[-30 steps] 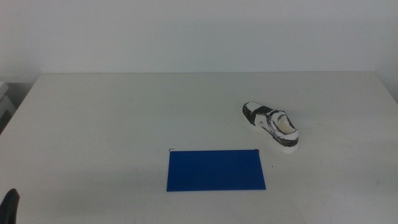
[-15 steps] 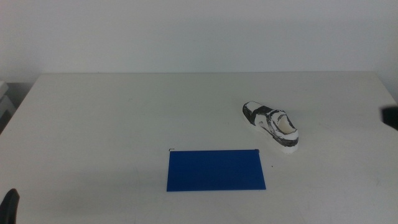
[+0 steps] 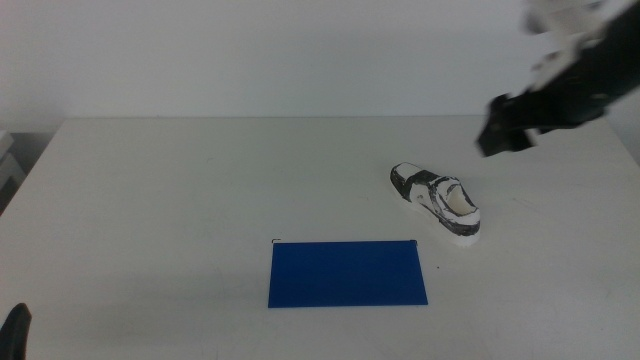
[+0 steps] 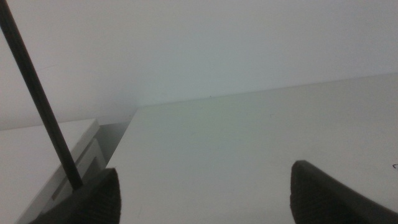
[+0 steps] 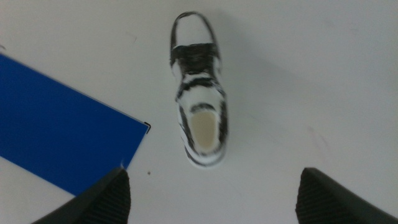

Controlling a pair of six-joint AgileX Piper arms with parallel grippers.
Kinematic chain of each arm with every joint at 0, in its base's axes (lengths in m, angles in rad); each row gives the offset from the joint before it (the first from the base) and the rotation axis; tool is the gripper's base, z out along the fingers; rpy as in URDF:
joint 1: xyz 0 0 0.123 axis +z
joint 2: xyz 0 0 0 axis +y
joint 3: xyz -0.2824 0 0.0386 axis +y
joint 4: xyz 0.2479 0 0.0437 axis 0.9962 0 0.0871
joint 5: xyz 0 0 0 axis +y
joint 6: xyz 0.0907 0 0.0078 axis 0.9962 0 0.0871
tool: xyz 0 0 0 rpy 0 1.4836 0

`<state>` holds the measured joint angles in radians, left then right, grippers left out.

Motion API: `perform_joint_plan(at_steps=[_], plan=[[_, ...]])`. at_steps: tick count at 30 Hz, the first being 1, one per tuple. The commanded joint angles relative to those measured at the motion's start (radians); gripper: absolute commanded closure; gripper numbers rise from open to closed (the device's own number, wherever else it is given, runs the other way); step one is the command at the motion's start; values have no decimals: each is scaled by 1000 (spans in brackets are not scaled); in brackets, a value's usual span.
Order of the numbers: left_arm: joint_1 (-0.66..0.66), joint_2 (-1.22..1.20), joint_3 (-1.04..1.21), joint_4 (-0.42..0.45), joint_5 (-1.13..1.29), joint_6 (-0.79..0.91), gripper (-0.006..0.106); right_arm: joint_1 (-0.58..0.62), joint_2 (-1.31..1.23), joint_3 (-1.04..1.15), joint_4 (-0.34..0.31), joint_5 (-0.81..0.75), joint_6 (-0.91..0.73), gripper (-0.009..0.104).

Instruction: Use one arm to grab the shoe from the table and place it on the mat.

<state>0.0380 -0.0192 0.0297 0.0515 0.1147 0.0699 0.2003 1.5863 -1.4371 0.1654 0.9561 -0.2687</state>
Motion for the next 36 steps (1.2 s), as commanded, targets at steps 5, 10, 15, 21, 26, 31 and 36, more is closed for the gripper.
perform_joint_plan(at_steps=[5,10,15,21,26,31,36], plan=[[-4,-7,5,-9,-81,-6,7,76,154,-163,-84,-16,-17,8],[-4,-7,5,-9,-81,-6,7,104,264,-182,-106,-51,-56,8],[-4,-7,5,-9,-81,-6,7,114,353,-182,-103,-83,-66,8],[-4,-7,5,-9,-81,-6,7,114,417,-182,-107,-126,-66,12],[-4,-7,5,-9,-81,-6,7,114,449,-182,-107,-178,-66,25],[-4,-7,5,-9,-81,-6,7,114,451,-182,-125,-177,-66,50],[-4,-7,5,-9,-81,-6,7,113,423,-181,-124,-167,-61,99]])
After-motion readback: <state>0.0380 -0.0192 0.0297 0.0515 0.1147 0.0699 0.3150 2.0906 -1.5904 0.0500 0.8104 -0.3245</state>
